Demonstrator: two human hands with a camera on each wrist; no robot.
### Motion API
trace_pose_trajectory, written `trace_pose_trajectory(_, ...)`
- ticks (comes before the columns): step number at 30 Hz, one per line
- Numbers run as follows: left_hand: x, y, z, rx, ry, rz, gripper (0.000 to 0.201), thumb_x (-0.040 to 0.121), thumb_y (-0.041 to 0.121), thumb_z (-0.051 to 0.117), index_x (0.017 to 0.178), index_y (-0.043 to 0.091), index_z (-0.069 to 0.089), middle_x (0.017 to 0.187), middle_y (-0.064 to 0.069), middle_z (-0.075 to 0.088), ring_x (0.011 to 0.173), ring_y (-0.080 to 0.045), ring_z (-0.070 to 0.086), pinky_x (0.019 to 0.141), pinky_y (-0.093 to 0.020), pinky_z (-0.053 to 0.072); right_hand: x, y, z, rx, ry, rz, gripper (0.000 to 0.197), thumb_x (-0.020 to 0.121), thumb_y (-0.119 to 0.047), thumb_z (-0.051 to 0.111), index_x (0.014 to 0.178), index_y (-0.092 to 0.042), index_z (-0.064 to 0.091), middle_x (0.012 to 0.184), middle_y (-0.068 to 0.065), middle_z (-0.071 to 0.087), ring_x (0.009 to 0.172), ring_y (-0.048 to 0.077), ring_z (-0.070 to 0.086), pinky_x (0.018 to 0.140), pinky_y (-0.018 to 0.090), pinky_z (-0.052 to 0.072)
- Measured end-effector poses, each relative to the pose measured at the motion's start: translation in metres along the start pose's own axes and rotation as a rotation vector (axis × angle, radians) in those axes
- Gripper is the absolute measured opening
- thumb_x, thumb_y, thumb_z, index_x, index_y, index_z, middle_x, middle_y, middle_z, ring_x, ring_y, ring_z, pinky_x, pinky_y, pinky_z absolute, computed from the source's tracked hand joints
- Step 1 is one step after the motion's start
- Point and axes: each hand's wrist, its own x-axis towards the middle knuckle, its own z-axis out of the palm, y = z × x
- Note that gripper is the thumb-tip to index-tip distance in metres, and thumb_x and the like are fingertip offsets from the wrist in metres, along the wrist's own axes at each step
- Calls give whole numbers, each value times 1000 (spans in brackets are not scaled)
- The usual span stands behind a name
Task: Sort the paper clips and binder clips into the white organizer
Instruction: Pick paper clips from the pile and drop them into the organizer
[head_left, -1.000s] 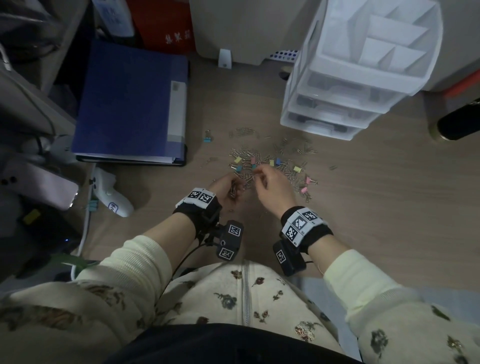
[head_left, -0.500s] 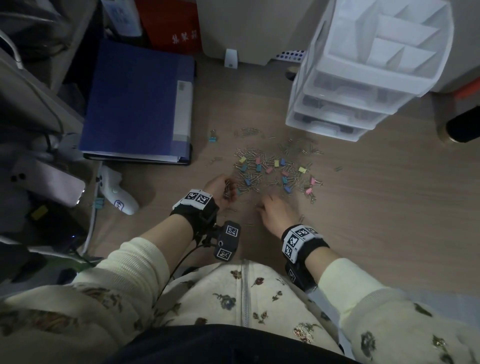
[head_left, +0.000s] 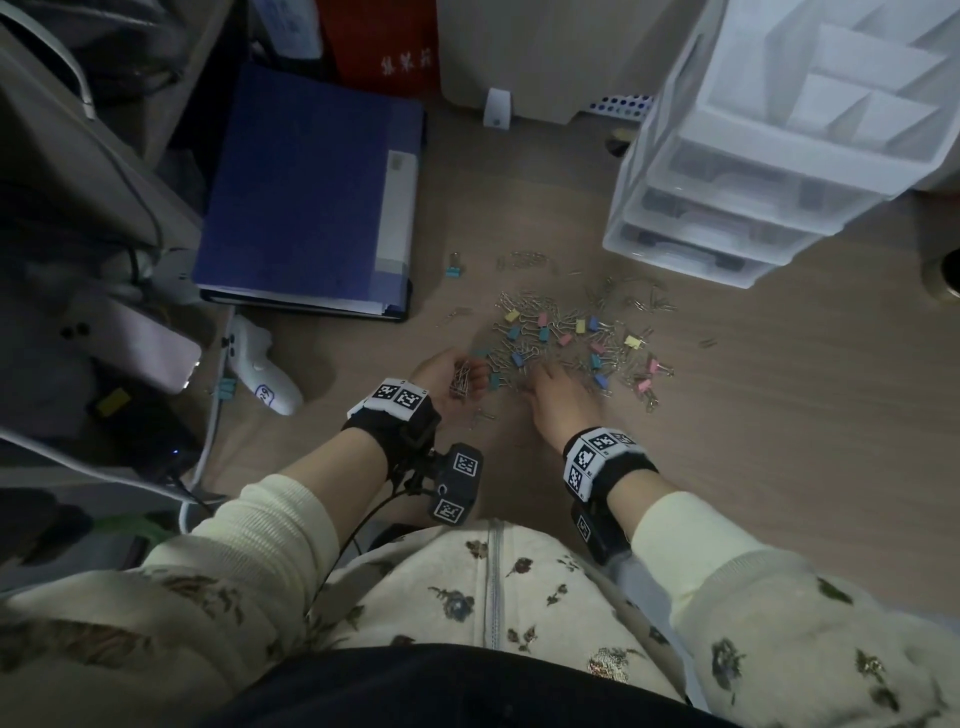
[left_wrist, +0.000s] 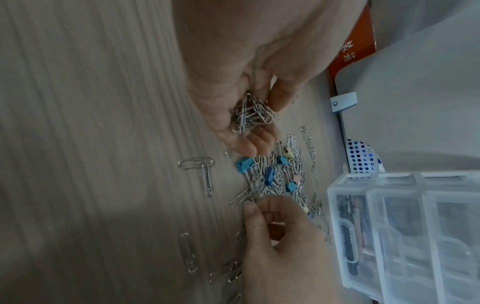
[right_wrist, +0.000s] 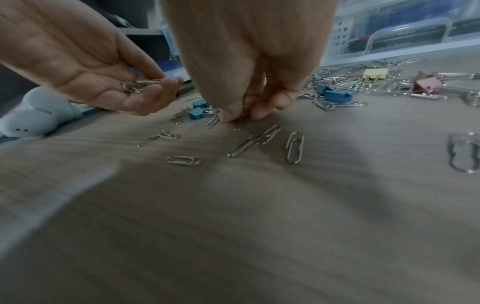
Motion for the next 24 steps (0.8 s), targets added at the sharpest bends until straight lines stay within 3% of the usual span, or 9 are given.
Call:
trace_pose_trajectory(4,0,2,0,16,8,3,30,96,10,34,74,2,52,50,-5,54,36,-12,51,44,-19,41,0,2,3,1,-37,25,27,96,-14,45,122,-12,52,125,9,51,113,33,50,82,38,42)
trace_pose_trajectory(7,2,3,3,42,15,6,30,95,10,34,73,2,52,54,-5,52,36,-13,51,50,-22,40,-2,7,3,56,-33,54,26,98,-21,43,120,-11,53,122,9,52,113,32,49,82,37,42)
trace_pose_trajectory(12,2,4,12,104,14,25,31,96,9,33,73,2,53,60,-6,52,36,-11,52,45,-21,42,-8,13,-4,207,44,88,24,96,-23,45,110,-6,55,115,12,55,102,32,55,80,41,48)
trace_pose_trajectory(15,1,4,20,148,-9,21,28,95,9,36,75,2,55,64,-7,54,45,-13,54,51,-23,44,-11,13,-14,310,104,33,20,95,-21,46,102,-4,55,105,12,55,94,30,55,79,42,47)
trace_pose_trajectory(19,-4,4,31,193,-94,0,24,92,7,41,75,2,57,57,-5,58,56,-14,51,53,-22,44,-11,7,-31,391,172,-95,17,95,-18,49,98,-4,56,99,5,52,88,20,49,78,32,42)
trace_pose_trajectory(22,-5,2,40,238,-110,15,22,96,14,40,79,11,53,74,-5,55,65,-16,52,59,-26,48,-9,1,-40,367,202,-169,17,94,-20,51,98,-6,58,98,6,55,88,22,51,78,36,43)
trace_pose_trajectory(24,-6,1,46,265,-128,34,24,98,20,39,79,15,52,77,-5,54,68,-16,53,62,-28,48,-7,-2,-42,335,241,-198,16,93,-20,54,96,-6,60,96,7,58,90,24,53,79,37,43)
